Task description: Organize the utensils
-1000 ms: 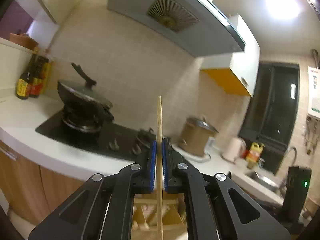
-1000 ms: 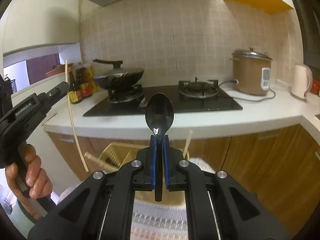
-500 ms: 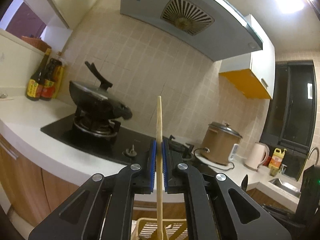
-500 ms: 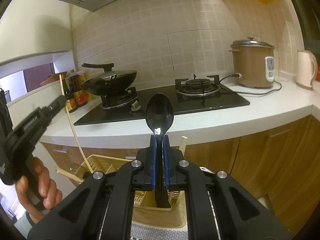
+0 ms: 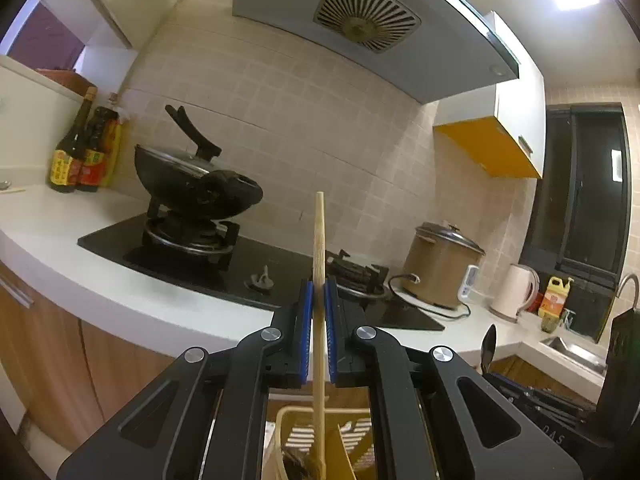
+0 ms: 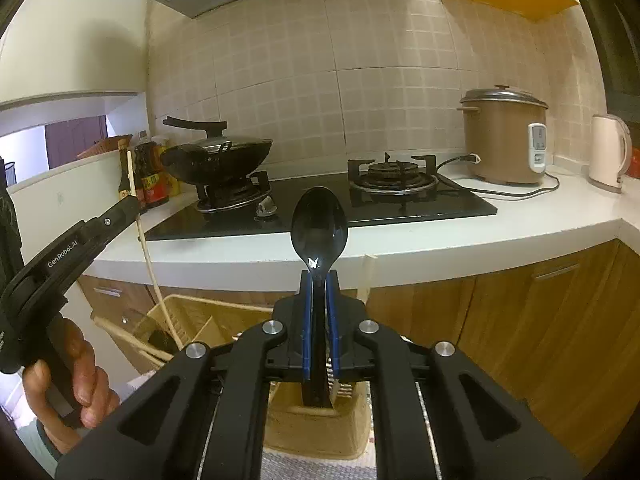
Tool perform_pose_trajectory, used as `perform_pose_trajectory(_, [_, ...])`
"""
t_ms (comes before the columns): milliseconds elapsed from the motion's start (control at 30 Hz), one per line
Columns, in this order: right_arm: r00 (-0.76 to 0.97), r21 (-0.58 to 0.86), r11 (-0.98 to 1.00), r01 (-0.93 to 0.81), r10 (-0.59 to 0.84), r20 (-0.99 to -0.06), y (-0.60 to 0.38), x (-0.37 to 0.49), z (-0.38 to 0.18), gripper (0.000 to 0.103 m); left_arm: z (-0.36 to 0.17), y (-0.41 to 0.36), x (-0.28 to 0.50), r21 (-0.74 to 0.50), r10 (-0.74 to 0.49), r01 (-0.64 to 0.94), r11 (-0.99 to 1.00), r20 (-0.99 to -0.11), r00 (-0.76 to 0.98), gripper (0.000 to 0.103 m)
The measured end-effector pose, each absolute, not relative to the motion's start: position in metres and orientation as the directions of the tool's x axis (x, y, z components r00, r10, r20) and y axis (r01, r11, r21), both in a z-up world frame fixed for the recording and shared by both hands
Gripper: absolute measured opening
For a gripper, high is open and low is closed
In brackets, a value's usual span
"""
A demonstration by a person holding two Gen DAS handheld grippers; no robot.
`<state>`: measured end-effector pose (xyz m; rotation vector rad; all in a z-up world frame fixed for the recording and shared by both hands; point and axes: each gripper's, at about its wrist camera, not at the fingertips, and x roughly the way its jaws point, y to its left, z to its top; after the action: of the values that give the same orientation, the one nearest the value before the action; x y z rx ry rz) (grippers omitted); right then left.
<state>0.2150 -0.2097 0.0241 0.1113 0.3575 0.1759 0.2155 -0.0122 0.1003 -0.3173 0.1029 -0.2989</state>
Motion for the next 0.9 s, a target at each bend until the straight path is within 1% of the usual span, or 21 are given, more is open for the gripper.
perform_pose_trajectory(33, [0.918, 0.136, 0.978, -0.155, 0.194, -0.345, -0.210, 0.213, 0.024, 0.006, 0.100, -0.012, 0.214, -0.324, -0.310, 0.276, 0.905, -0.057, 0.949, 0.006])
perform_pose_trajectory(67, [0.916, 0.134, 0.978, -0.158, 0.196, -0.350, -0.210, 0.209, 0.024, 0.007, 0.101, -0.010, 0.212, -0.328, -0.318, 0.281, 0.902, -0.064, 0.946, 0.011])
perform_pose_trajectory(100, [0.915, 0.133, 0.978, -0.159, 0.196, -0.352, -0.211, 0.206, 0.025, 0.010, 0.101, -0.009, 0.210, -0.331, -0.321, 0.283, 0.900, -0.066, 0.945, 0.019])
perform_pose_trajectory(133, [0.914, 0.135, 0.978, -0.159, 0.198, -0.354, -0.212, 0.203, 0.025, 0.021, 0.103, -0.006, 0.207, -0.335, -0.324, 0.285, 0.898, -0.068, 0.944, 0.023])
perform_pose_trajectory(167, [0.913, 0.142, 0.976, -0.163, 0.204, -0.353, -0.214, 0.199, 0.026, 0.029, 0.104, -0.003, 0.202, -0.338, -0.325, 0.285, 0.897, -0.066, 0.943, 0.030])
perform_pose_trajectory(200, [0.914, 0.147, 0.976, -0.161, 0.203, -0.350, -0.215, 0.195, 0.027, 0.041, 0.106, 0.000, 0.197, -0.337, -0.325, 0.286, 0.897, -0.065, 0.943, 0.033])
perform_pose_trajectory(267, [0.919, 0.155, 0.977, -0.149, 0.195, -0.343, -0.218, 0.183, 0.030, 0.042, 0.110, 0.005, 0.189, -0.327, -0.328, 0.288, 0.900, -0.073, 0.942, 0.034])
perform_pose_trajectory(333, [0.920, 0.174, 0.974, -0.145, 0.198, -0.338, -0.221, 0.171, 0.033, 0.042, 0.115, 0.011, 0.175, -0.314, -0.333, 0.293, 0.903, -0.081, 0.939, 0.045])
perform_pose_trajectory(367, [0.920, 0.188, 0.972, -0.145, 0.202, -0.335, -0.223, 0.163, 0.034, 0.042, 0.117, 0.014, 0.167, -0.307, -0.334, 0.294, 0.905, -0.085, 0.939, 0.055])
perform_pose_trajectory(400, [0.920, 0.196, 0.970, -0.145, 0.205, -0.333, -0.224, 0.157, 0.035, 0.046, 0.118, 0.016, 0.156, -0.298, -0.339, 0.299, 0.907, -0.092, 0.936, 0.064])
perform_pose_trajectory(467, [0.923, 0.207, 0.969, -0.137, 0.201, -0.329, -0.224, 0.143, 0.035, 0.055, 0.117, 0.017, 0.138, -0.278, -0.349, 0.308, 0.910, -0.109, 0.931, 0.068])
perform_pose_trajectory(500, [0.924, 0.206, 0.970, -0.129, 0.193, -0.329, -0.222, 0.133, 0.033, 0.063, 0.114, 0.016, 0.128, -0.261, -0.354, 0.313, 0.913, -0.127, 0.926, 0.070])
perform_pose_trajectory(533, [0.924, 0.203, 0.971, -0.126, 0.189, -0.332, -0.221, 0.126, 0.032, 0.066, 0.112, 0.014, 0.121, -0.250, -0.360, 0.318, 0.915, -0.143, 0.922, 0.071])
perform_pose_trajectory(600, [0.923, 0.191, 0.974, -0.118, 0.179, -0.340, -0.216, 0.110, 0.027, 0.067, 0.103, 0.010, 0.105, -0.237, -0.375, 0.330, 0.914, -0.177, 0.910, 0.075])
perform_pose_trajectory(700, [0.924, 0.162, 0.983, -0.091, 0.144, -0.353, -0.208, 0.093, 0.018, 0.071, 0.091, 0.004, 0.086, -0.226, -0.369, 0.322, 0.919, -0.212, 0.905, 0.080])
perform_pose_trajectory(833, [0.940, 0.131, 0.990, -0.051, 0.092, -0.329, -0.201, 0.069, 0.004, 0.078, 0.067, -0.005, 0.060, -0.194, -0.295, 0.253, 0.948, -0.238, 0.925, 0.085])
perform_pose_trajectory(900, [0.951, 0.097, 0.995, -0.012, 0.041, -0.306, -0.197, 0.058, -0.004, 0.079, 0.054, -0.009, 0.052, -0.151, -0.225, 0.193, 0.970, -0.237, 0.945, 0.085])
